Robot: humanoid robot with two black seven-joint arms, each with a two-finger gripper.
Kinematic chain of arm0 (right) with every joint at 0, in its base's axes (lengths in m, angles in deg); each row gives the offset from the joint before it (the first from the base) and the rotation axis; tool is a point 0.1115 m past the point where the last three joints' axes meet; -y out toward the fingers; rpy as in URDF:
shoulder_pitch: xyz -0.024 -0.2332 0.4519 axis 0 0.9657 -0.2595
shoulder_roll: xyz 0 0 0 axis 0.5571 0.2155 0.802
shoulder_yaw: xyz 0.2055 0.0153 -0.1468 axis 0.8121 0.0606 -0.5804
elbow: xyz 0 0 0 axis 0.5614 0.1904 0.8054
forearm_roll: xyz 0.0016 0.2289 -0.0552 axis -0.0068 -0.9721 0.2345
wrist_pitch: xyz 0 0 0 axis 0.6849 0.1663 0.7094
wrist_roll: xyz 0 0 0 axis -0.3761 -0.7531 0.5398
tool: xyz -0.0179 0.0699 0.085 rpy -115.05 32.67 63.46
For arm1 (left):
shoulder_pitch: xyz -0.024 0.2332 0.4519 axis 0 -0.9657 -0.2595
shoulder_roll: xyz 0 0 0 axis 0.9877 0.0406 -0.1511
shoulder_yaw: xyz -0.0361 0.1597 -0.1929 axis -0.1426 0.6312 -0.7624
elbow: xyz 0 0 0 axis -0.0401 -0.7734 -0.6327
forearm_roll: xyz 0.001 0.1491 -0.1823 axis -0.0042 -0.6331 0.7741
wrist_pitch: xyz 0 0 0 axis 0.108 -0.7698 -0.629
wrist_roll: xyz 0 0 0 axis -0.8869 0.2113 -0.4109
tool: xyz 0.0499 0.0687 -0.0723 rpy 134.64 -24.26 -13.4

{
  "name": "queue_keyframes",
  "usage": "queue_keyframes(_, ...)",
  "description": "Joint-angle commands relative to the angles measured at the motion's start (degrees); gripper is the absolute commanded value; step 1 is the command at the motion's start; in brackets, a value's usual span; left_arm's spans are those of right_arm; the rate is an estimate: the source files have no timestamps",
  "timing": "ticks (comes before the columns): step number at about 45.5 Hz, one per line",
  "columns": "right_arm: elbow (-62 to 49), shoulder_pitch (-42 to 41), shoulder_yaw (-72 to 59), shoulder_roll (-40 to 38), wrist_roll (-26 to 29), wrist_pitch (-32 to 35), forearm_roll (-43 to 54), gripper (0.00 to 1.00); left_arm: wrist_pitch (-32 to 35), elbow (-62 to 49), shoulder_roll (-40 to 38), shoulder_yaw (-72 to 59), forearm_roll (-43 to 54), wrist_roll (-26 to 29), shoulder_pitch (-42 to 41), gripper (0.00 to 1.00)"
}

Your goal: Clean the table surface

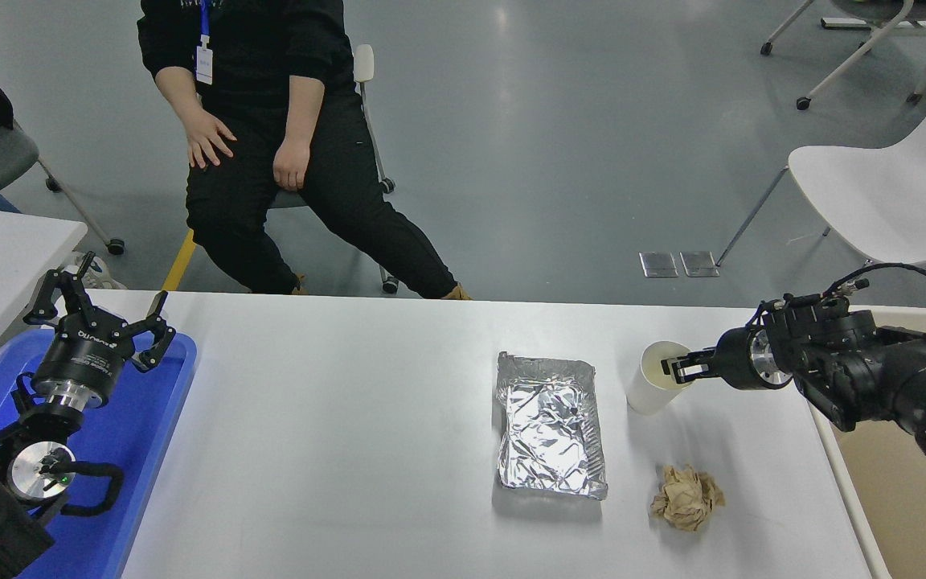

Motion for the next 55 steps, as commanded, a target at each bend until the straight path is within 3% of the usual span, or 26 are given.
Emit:
queue_keyframes(1, -0.35, 0.25, -0.06, 0.04, -0.07, -0.02, -0.02, 0.0, 0.0, 0.0, -0.02, 0.0, 0.0, 0.0, 0.0, 1.0)
queue_keyframes(20, -3.43, 0.42, 3.19, 0.04, -0.77, -0.11, -3.26, 0.0, 0.0, 0.0, -0.02, 0.0, 0.0, 0.0, 0.0, 1.0)
queue_keyframes(45, -13.36, 5.26, 6.96, -1.98, -0.68, 0.59, -30.32, 0.0, 0.0, 0.0, -0.02, 0.0, 0.0, 0.0, 0.0, 1.0)
queue_keyframes(55, -14.33, 5.17, 15.75, -5.23, -0.42, 0.68, -34.12, 0.0, 0.0, 0.0, -0.02, 0.0, 0.0, -0.08, 0.0, 1.0)
